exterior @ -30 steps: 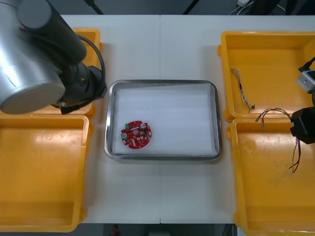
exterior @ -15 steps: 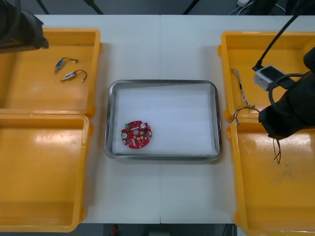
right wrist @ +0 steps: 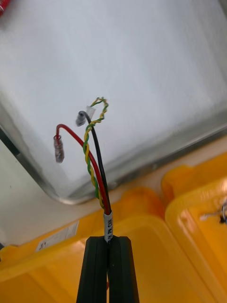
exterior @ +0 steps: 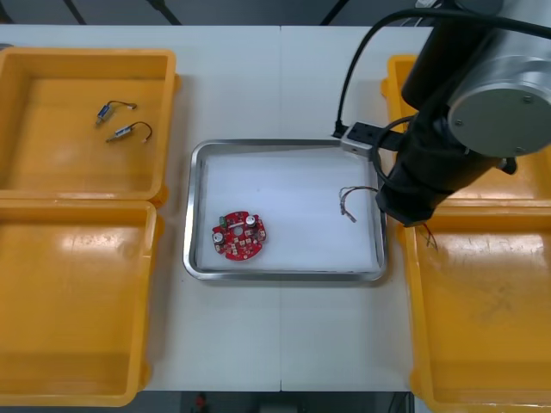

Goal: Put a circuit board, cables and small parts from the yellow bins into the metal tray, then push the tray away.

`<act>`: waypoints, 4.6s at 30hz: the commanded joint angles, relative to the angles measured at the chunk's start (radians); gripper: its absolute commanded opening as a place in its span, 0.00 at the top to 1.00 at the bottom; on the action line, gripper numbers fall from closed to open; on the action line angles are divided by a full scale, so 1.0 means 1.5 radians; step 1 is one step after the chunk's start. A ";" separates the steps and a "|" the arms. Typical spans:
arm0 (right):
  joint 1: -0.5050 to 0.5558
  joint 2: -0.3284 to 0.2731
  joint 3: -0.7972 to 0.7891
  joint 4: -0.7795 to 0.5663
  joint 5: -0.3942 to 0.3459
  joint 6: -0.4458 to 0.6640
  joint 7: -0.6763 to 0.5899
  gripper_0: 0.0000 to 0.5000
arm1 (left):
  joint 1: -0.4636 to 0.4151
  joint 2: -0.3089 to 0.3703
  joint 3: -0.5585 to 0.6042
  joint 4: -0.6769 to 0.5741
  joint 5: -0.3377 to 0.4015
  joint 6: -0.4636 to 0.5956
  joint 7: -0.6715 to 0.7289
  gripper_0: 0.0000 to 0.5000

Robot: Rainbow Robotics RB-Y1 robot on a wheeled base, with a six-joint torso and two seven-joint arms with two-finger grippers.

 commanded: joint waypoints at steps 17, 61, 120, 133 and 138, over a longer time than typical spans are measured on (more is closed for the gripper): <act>-0.103 0.128 0.228 0.175 0.057 -0.147 0.236 1.00 | -0.042 -0.088 -0.043 0.120 -0.049 -0.229 -0.216 0.00; -0.102 0.140 0.050 0.148 0.020 -0.028 0.159 0.00 | -0.090 -0.216 -0.262 0.348 -0.050 -0.368 -0.266 0.00; -0.063 -0.016 -0.220 0.439 0.081 -0.089 -0.190 0.00 | -0.101 -0.223 -0.371 0.427 0.033 -0.435 -0.329 1.00; -0.090 0.051 -0.190 0.618 0.126 -0.204 -0.062 0.00 | -0.122 -0.170 -0.274 0.311 0.055 -0.222 -0.324 1.00; -0.090 0.077 -0.182 0.650 0.137 -0.229 -0.050 0.00 | -0.130 -0.136 -0.213 0.250 0.062 -0.116 -0.319 1.00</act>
